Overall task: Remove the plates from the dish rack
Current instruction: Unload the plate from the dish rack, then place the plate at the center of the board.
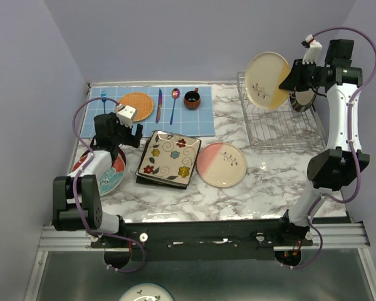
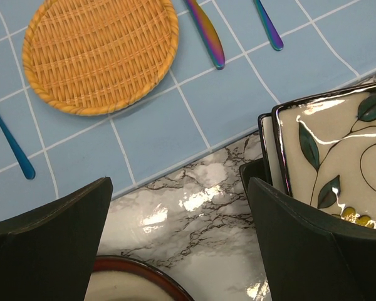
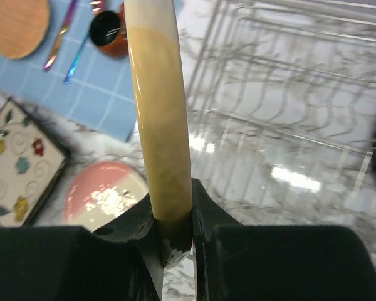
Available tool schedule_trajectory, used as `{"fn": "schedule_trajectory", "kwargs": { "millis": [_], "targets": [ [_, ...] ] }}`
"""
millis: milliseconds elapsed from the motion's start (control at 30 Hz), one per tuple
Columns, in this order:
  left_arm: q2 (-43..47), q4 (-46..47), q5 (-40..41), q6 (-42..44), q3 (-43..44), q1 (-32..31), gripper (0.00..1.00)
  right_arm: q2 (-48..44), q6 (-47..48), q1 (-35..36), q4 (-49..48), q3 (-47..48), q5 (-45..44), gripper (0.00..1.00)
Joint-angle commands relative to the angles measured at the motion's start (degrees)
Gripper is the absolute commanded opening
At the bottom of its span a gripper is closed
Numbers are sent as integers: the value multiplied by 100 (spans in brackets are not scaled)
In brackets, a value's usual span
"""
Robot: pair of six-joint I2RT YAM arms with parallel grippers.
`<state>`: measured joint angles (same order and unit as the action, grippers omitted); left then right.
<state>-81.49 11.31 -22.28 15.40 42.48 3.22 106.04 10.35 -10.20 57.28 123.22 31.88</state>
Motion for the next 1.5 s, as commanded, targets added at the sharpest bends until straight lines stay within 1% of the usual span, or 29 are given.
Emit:
{"fn": "schedule_trajectory", "kwargs": {
  "millis": [0,100,200,333,500,733,767,900,1067,1200,1333,1467],
  "targets": [
    [309,284,277,-159,-135,-41,99,-127,-60,44,90,-272,2102,1],
    [362,302,286,-309,-73,-32,99,-223,440,175,231,-684,2191,1],
    [397,337,312,-502,14,11,99,-443,625,316,152,-1289,2270,1],
    [432,275,277,-705,120,91,99,-663,1064,492,266,-1704,2402,1],
    [555,91,242,-600,129,99,99,-838,1680,624,854,-1924,2472,1],
    [635,11,259,-433,41,99,99,-1269,2287,633,1251,-2925,2569,1],
    [643,3,260,-406,32,99,99,-1322,2348,633,1277,-3231,2560,1],
    [652,-24,251,-345,32,91,99,-1665,2638,633,1400,-3978,2464,1],
    [582,-59,181,-353,94,99,99,-1955,2929,633,1523,-4621,2499,1],
    [617,-94,-38,-336,120,99,98,-2026,3131,633,1585,-5009,2569,1],
    [705,-471,-837,-108,252,99,98,-2105,3105,633,1374,-5395,2586,1],
    [749,-709,-962,-28,384,99,98,-1904,3192,633,1295,-5703,2797,1]
  ]
}}
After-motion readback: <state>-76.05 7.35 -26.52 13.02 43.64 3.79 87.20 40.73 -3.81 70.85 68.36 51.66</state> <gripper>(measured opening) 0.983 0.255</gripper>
